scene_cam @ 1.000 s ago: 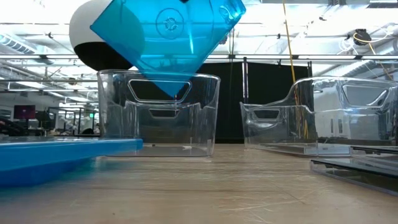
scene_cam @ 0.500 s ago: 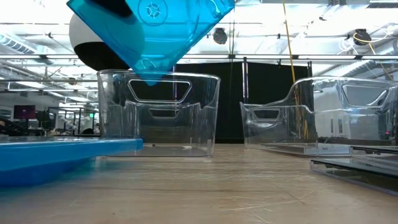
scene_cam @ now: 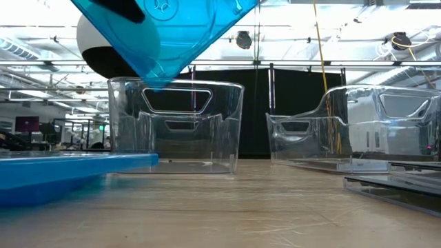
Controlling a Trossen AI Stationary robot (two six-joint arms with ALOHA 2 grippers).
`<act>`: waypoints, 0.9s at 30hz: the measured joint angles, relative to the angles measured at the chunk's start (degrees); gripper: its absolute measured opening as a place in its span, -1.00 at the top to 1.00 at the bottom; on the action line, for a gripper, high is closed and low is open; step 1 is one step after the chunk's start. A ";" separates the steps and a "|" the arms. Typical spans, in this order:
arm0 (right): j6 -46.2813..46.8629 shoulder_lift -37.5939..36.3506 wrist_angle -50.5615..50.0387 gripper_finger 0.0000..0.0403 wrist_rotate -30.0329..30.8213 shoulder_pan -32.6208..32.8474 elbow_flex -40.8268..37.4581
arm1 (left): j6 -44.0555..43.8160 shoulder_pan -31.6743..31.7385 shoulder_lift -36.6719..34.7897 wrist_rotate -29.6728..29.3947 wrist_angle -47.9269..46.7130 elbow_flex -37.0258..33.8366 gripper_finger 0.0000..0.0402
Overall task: Pick & place jewel cases by type
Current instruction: Put the blue CD case into the left transparent bin
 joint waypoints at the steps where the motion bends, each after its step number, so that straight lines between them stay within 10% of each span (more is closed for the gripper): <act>1: 0.09 0.00 -0.58 0.78 0.00 0.02 0.00 | -0.15 -0.12 0.00 0.02 -0.01 0.02 0.90; 15: 11.60 -3.69 -10.76 0.03 13.30 2.42 -0.01 | 1.37 -2.26 -0.09 -4.79 -0.38 0.02 0.95; 27: 28.99 -18.07 -13.70 -0.12 17.85 8.52 -7.43 | 9.77 -10.92 -0.11 -23.46 3.57 -0.05 0.94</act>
